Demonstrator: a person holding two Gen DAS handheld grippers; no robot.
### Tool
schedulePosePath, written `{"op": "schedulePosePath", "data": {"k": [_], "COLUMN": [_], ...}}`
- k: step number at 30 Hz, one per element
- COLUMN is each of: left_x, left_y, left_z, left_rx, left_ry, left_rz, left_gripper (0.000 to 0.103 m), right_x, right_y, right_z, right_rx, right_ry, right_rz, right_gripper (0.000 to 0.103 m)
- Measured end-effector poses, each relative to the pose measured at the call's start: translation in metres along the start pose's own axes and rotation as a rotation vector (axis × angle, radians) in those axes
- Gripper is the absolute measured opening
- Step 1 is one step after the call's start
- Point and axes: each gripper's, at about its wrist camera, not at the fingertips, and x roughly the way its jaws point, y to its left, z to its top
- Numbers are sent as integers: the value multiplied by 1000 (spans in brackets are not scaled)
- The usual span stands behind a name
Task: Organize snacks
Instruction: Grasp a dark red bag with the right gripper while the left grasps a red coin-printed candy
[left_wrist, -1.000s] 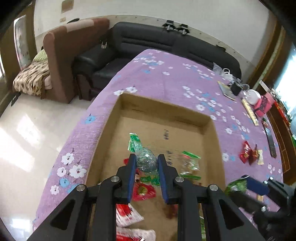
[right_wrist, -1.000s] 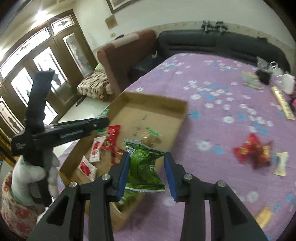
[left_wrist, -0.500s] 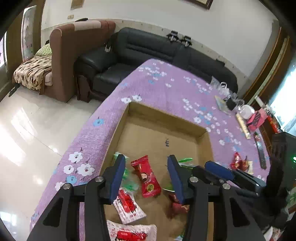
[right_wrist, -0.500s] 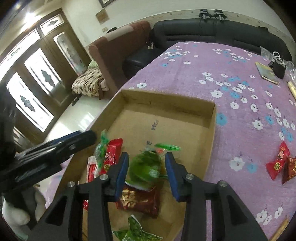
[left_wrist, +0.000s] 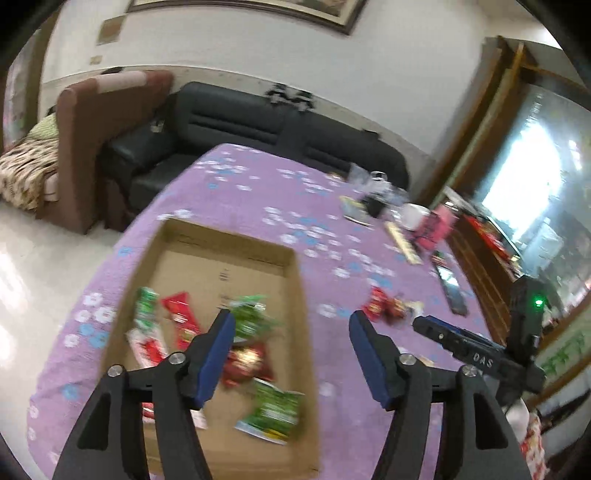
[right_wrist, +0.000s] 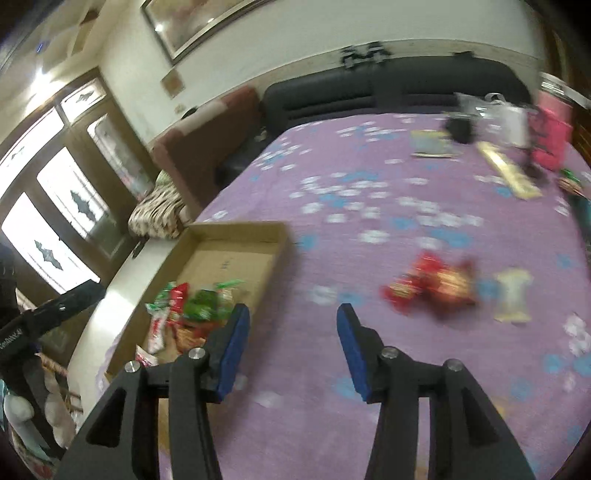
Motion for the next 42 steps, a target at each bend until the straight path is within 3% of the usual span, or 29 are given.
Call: {"op": "schedulePosePath", "data": {"k": [4, 10, 14, 17, 22, 26, 27, 30, 35, 39, 42], "left_x": [13, 44, 45, 46, 51, 57, 60, 78, 124, 177, 210], "left_y": [-26, -62, -76, -78, -74, -70, -71, -78, -96, -120, -137], "left_z": [-12, -22, -25, -25, -21, -12, -10, -1, 7, 12, 9], "left_rx": [36, 68, 92, 96, 95, 100, 105, 133, 153, 202, 277], "left_ry": [36, 115, 117, 123, 133, 134, 136, 155, 232, 297, 324], "left_rz": [-35, -70, -63, -46, -14, 4, 7, 16, 4, 31, 68], "left_gripper": [72, 72, 72, 72, 72, 72, 73, 73, 72, 72, 56], "right_x": [-36, -41, -25, 2, 62, 92, 93, 89, 57, 28, 14], "right_y": [-62, -110, -121, -120, -110, -104, -103, -96, -101, -107, -111], "right_z": [-22, -41, -22, 3, 37, 38, 36, 23, -5, -29, -34], "right_rx": [48, 132, 156, 177, 205, 200, 197, 124, 152, 159, 161], "right_ry": [-14, 5, -20, -10, 71, 156, 163, 176, 163, 63, -17], "right_rz": [-131, -174, -197, -166, -177, -190, -189, -217, -140, -55, -35], "right_gripper": [55, 55, 55, 55, 55, 55, 45, 35, 34, 35, 35]}}
